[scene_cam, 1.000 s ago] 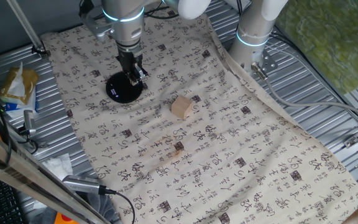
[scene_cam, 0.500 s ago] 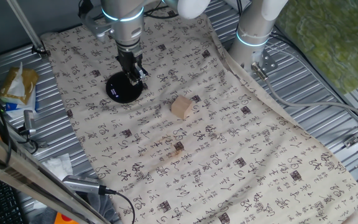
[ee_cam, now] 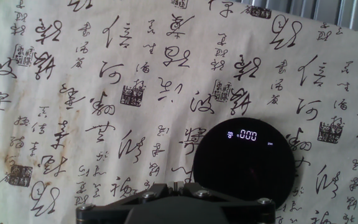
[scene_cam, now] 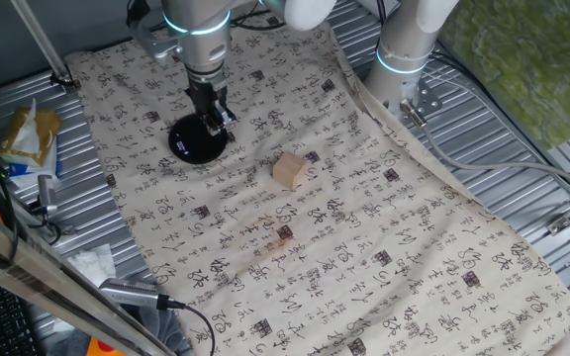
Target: Place the block on the scale
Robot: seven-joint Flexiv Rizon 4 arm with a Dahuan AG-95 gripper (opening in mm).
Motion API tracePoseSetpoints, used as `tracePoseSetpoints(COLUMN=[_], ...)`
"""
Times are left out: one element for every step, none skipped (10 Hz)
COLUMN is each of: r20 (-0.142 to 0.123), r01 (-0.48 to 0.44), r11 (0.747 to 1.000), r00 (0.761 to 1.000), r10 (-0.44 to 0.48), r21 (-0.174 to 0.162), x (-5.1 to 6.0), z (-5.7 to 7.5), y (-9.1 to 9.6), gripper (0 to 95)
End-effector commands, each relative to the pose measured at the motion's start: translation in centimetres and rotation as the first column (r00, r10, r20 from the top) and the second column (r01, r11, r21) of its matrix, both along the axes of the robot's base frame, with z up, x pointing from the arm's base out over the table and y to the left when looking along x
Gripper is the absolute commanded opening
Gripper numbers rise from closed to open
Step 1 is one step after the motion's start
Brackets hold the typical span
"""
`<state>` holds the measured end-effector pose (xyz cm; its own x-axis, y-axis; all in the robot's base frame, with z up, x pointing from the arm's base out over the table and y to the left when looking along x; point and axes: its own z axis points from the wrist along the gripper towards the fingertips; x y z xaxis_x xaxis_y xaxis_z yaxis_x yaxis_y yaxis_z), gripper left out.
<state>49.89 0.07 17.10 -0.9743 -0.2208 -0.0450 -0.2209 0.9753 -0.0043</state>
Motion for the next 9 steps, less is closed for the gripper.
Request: tracePoseSetpoints(r20=[0.002,0.003,0.005,0.006,0.006,0.009,0.009,0.009,0.012], r01=[0.009,0.008,0.03,0.038,0.04,0.059,0.056,0.055,0.058], r11=[1.0,1.0,1.0,0.999,0.999,0.998,0.998,0.998,0.998], r00=[1.0,1.0,1.0,0.999,0.999,0.998,0.998,0.998,0.998], r10=[-0.009,-0.008,-0.03,-0.038,-0.04,-0.059,-0.056,-0.055,-0.058], r21=[-0.003,-0.003,-0.001,0.001,0.001,0.004,0.003,0.003,0.005], x=[0.03,0.03,0.03,0.03,0.03,0.04,0.04,0.04,0.05], z=[0.02,0.02,0.02,0.02,0.02,0.02,0.01,0.0,0.0], y=[-0.03,-0.03,-0.03,-0.02,-0.02,-0.02,0.04,0.05,0.05], gripper=[0.0,0.0,0.0,0.0,0.0,0.0,0.0,0.0,0.0])
